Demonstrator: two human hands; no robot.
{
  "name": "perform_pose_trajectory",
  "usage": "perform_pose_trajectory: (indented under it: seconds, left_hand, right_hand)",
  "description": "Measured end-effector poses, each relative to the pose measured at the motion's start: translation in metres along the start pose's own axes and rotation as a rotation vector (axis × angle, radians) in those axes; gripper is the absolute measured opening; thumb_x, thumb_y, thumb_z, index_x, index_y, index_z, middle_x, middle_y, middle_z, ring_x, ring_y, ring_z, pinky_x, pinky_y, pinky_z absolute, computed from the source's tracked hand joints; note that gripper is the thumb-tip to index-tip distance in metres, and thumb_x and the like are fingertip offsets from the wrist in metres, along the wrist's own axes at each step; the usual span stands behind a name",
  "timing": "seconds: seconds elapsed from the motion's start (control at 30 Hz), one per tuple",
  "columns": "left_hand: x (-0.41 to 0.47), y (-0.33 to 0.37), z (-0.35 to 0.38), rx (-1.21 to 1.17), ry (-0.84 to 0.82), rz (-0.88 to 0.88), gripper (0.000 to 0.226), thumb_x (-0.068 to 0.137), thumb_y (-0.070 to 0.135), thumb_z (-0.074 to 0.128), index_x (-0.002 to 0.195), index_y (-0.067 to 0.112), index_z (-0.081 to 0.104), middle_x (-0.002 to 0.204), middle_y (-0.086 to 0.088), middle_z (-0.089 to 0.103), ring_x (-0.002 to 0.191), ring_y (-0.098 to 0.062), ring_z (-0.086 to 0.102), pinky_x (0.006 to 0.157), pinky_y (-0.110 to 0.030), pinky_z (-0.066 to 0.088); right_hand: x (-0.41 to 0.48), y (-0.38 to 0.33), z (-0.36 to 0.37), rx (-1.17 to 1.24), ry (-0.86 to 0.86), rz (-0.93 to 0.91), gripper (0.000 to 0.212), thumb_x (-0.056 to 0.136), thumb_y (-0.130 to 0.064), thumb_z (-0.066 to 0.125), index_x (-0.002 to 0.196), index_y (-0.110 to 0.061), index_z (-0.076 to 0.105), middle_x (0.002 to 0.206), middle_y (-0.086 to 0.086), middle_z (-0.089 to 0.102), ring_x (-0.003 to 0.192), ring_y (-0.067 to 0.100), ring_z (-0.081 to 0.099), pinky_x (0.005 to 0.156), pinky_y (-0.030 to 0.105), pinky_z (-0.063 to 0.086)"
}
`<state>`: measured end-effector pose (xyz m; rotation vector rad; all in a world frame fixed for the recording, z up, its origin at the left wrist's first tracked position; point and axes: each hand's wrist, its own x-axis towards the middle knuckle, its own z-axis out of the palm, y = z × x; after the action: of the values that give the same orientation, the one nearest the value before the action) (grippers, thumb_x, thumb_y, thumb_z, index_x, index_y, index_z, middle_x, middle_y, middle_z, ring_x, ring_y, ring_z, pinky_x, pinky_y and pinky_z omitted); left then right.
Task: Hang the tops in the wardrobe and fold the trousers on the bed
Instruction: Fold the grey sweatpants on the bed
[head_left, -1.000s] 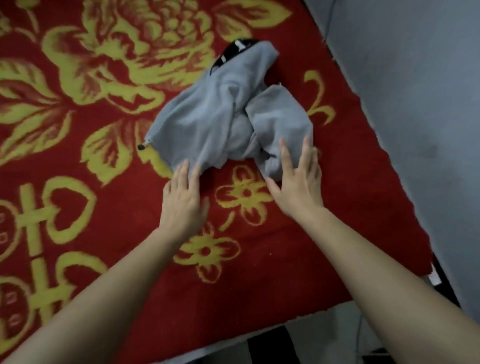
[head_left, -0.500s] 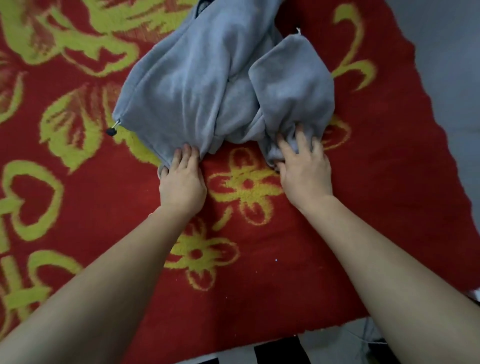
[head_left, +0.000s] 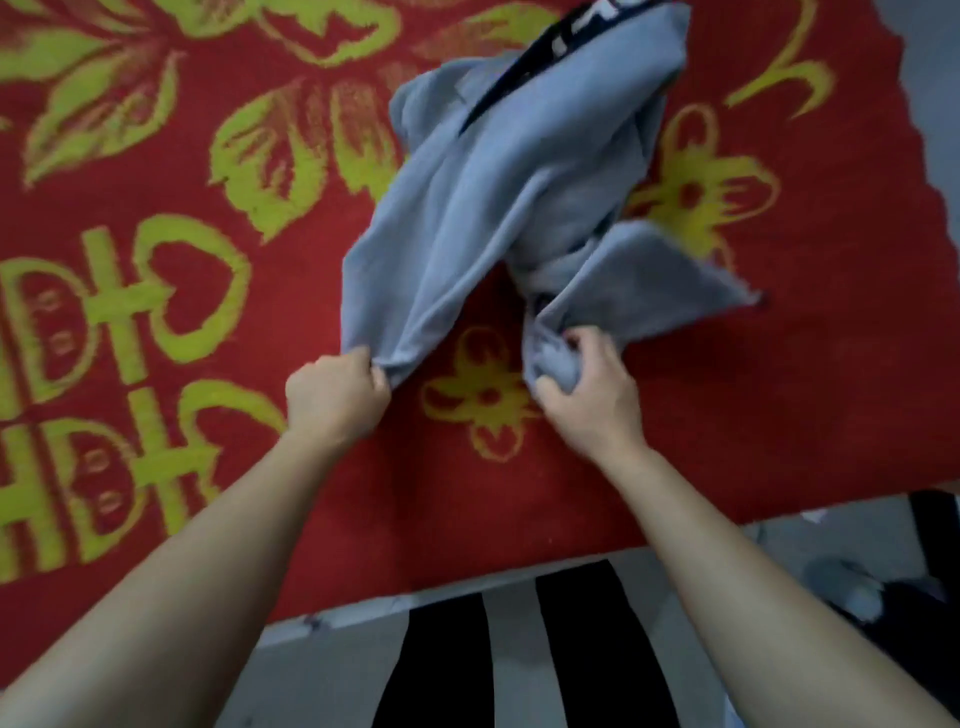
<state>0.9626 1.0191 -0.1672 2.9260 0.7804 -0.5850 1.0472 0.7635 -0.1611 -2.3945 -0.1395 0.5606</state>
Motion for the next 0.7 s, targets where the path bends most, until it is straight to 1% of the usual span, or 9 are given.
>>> perform_pose_trajectory:
  seconds: [0.07, 0.13, 0.2, 0.27, 0.37, 0.47, 0.53, 0.6, 0.7]
  left_hand:
    - [-0.039, -0.041, 0.024, 0.068, -0.141, -0.059, 0.034, 0.091, 0.036, 0.041, 0.092, 0.011, 0.065, 0.096, -0.021, 0.07, 0.088, -0.041, 0.066, 0.069, -0.037, 0.045]
    - [-0.071, -0.076, 0.043, 0.081, -0.216, -0.168, 0.04, 0.091, 0.038, 0.036, 0.093, 0.012, 0.067, 0.098, -0.021, 0.07, 0.089, -0.041, 0.067, 0.07, -0.037, 0.045]
    - [-0.094, -0.098, 0.055, 0.076, -0.251, -0.267, 0.042, 0.089, 0.037, 0.035, 0.092, 0.011, 0.067, 0.095, -0.022, 0.07, 0.087, -0.041, 0.066, 0.067, -0.037, 0.042]
    - [-0.102, -0.102, 0.058, 0.048, -0.229, -0.326, 0.037, 0.089, 0.034, 0.037, 0.091, 0.011, 0.065, 0.095, -0.023, 0.068, 0.087, -0.042, 0.065, 0.068, -0.038, 0.041]
    - [-0.089, -0.089, 0.049, -0.161, -0.021, -0.441, 0.023, 0.088, 0.017, 0.047, 0.1, 0.001, 0.058, 0.107, -0.028, 0.06, 0.1, -0.045, 0.057, 0.084, -0.049, 0.041]
    - [-0.056, -0.072, 0.028, -0.457, 0.181, -0.498, 0.024, 0.089, 0.011, 0.048, 0.108, -0.001, 0.056, 0.117, -0.028, 0.053, 0.112, -0.043, 0.048, 0.092, -0.051, 0.036]
    - [-0.033, -0.06, 0.012, -0.591, 0.248, -0.394, 0.026, 0.088, 0.011, 0.044, 0.107, -0.001, 0.057, 0.114, -0.026, 0.056, 0.11, -0.04, 0.049, 0.094, -0.046, 0.035]
    - [-0.014, -0.044, -0.004, -0.701, 0.287, -0.289, 0.03, 0.085, 0.011, 0.041, 0.106, -0.001, 0.057, 0.11, -0.023, 0.059, 0.107, -0.036, 0.051, 0.094, -0.041, 0.034]
    - [0.008, -0.021, -0.024, -0.84, 0.341, -0.265, 0.031, 0.09, 0.016, 0.038, 0.107, 0.002, 0.058, 0.108, -0.016, 0.064, 0.104, -0.028, 0.056, 0.09, -0.032, 0.036]
  right_hand:
    - [-0.034, -0.003, 0.017, -0.136, -0.236, -0.028, 0.039, 0.078, -0.044, 0.07, 0.108, -0.024, 0.057, 0.101, 0.005, 0.066, 0.095, 0.033, 0.063, 0.078, 0.038, 0.051]
    - [-0.053, -0.001, 0.021, -0.169, -0.333, -0.097, 0.034, 0.077, -0.062, 0.062, 0.093, -0.032, 0.055, 0.084, -0.01, 0.067, 0.081, 0.013, 0.065, 0.07, 0.031, 0.054]
    - [-0.059, -0.003, 0.013, -0.125, -0.442, -0.067, 0.045, 0.075, -0.08, 0.054, 0.091, -0.038, 0.054, 0.084, -0.019, 0.063, 0.081, -0.005, 0.058, 0.072, 0.019, 0.05]
    - [-0.056, -0.007, 0.003, -0.085, -0.453, -0.016, 0.062, 0.077, -0.088, 0.039, 0.09, -0.034, 0.065, 0.083, -0.013, 0.069, 0.08, 0.0, 0.062, 0.072, 0.025, 0.051]
    - [-0.035, -0.026, -0.018, -0.034, 0.045, -0.11, 0.06, 0.094, -0.063, 0.034, 0.081, -0.017, 0.07, 0.071, -0.001, 0.07, 0.071, 0.019, 0.065, 0.065, 0.03, 0.044]
    - [0.011, -0.046, -0.041, 0.106, 0.502, -0.101, 0.04, 0.096, -0.049, 0.05, 0.109, -0.014, 0.065, 0.1, 0.0, 0.068, 0.094, 0.011, 0.059, 0.082, 0.023, 0.043]
    - [0.048, -0.049, -0.053, 0.206, 0.434, 0.135, 0.069, 0.087, -0.058, 0.06, 0.14, -0.015, 0.048, 0.135, 0.004, 0.055, 0.124, 0.011, 0.048, 0.101, 0.019, 0.035]
    - [0.069, -0.05, -0.052, 0.421, 0.212, 0.355, 0.086, 0.084, -0.055, 0.069, 0.151, -0.015, 0.034, 0.148, 0.006, 0.046, 0.136, 0.016, 0.044, 0.111, 0.027, 0.035]
    - [0.059, -0.055, -0.03, 0.151, 0.049, 0.151, 0.048, 0.089, -0.022, 0.067, 0.133, -0.009, 0.054, 0.13, 0.011, 0.061, 0.121, 0.027, 0.057, 0.103, 0.035, 0.043]
